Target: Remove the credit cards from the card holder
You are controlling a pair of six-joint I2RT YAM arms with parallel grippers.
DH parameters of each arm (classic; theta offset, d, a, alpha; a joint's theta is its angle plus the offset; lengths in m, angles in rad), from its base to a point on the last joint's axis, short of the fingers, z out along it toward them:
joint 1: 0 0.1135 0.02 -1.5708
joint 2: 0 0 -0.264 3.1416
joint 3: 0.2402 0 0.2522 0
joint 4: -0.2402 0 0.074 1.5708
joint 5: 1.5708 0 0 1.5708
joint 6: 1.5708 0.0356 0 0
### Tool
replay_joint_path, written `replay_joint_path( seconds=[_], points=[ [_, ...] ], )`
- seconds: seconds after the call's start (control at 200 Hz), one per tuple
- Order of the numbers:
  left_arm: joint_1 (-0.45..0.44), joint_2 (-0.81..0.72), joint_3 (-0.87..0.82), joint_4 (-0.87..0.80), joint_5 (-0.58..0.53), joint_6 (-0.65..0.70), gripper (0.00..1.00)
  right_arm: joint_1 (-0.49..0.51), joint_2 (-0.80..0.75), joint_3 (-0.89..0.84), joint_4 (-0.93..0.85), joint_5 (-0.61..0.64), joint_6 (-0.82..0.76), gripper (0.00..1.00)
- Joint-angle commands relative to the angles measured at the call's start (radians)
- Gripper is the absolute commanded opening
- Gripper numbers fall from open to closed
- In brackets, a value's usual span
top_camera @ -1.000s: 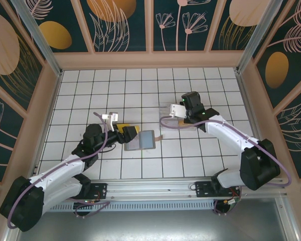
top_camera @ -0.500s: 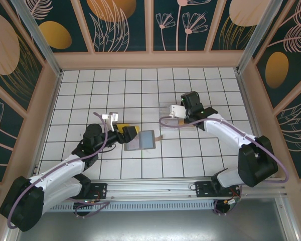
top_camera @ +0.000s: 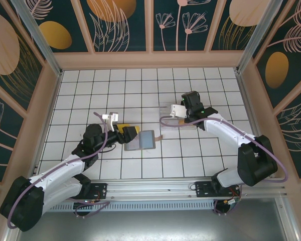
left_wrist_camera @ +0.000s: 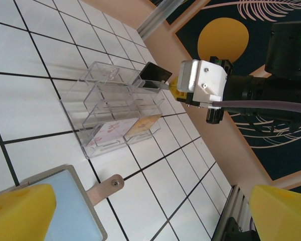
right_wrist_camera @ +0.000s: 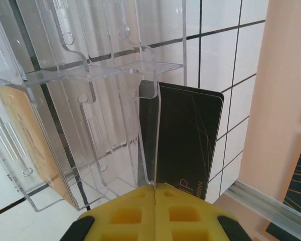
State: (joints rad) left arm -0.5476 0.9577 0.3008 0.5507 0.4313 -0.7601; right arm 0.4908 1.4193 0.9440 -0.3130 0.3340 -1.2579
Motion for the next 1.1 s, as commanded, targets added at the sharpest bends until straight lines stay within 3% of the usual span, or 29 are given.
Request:
replay_joint_path(
  seconds=[0.0,0.731,1.091],
  points=[
    [0.002,0.007,-0.002,0.050,0.015,-0.003,0.98,0.002,-0.013,0.037,-0.040,-0.019,-0.002,0.00],
    [0.002,0.009,-0.001,0.051,0.011,-0.004,0.99,-0.003,-0.015,0.059,-0.046,-0.001,-0.041,0.00],
    [0.002,-0.050,-0.024,0.041,-0.057,0.007,0.99,-0.013,0.003,0.082,-0.024,0.007,-0.089,0.00]
  ],
)
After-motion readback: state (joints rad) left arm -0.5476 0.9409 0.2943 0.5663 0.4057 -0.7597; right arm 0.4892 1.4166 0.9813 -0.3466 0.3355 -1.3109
